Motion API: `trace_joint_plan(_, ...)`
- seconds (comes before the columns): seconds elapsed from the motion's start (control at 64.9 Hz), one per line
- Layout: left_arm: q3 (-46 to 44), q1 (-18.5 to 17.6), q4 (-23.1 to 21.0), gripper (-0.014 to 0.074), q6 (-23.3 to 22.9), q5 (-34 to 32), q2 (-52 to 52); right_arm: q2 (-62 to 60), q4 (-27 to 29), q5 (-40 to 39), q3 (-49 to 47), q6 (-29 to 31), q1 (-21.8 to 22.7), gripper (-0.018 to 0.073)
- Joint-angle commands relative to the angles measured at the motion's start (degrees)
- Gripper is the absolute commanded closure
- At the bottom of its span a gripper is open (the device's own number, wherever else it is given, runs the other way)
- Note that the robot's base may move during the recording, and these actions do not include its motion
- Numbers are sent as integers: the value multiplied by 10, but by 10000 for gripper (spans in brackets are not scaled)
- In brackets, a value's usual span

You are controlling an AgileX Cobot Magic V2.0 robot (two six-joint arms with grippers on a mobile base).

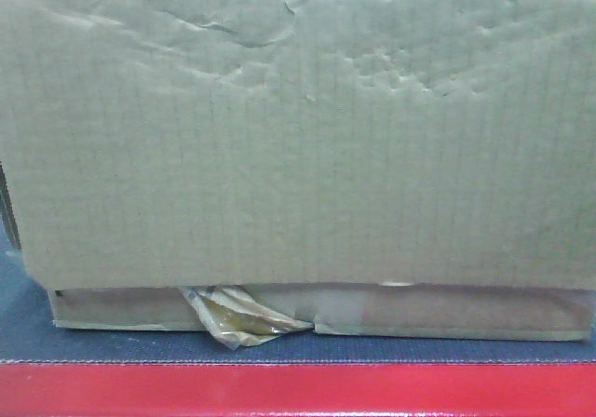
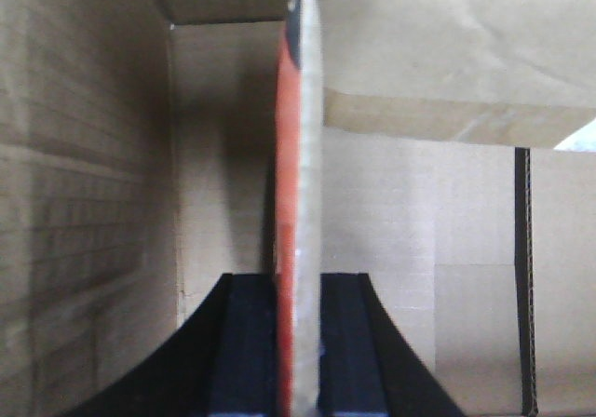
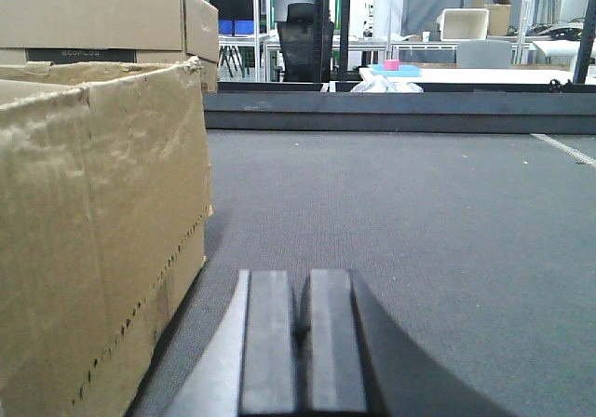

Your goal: Stack two boxes on right shelf middle

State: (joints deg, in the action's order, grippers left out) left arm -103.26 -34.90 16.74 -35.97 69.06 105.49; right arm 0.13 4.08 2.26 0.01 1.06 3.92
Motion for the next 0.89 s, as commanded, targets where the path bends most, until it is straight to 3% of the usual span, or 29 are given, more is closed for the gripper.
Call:
trace_joint_plan(0.0, -2, 6, -2, 659, -7, -2, -4, -1, -3, -12, 0, 0, 2, 721)
trace_joint_plan(0.169, -2, 6, -22, 445, -7, -11, -4, -1, -3, -12, 0, 0, 2, 721)
trace_joint_plan(0.247, -2, 6, -24, 388, -7, -12, -4, -1, -3, -12, 0, 0, 2, 721)
trace_joint_plan(0.74, -71, 4, -29, 351, 15, 9, -38, -1, -3, -12, 0, 0, 2, 721)
trace_joint_plan(0.878, -101, 5, 12, 272, 17, 9, -56, -1, -3, -12, 0, 0, 2, 721)
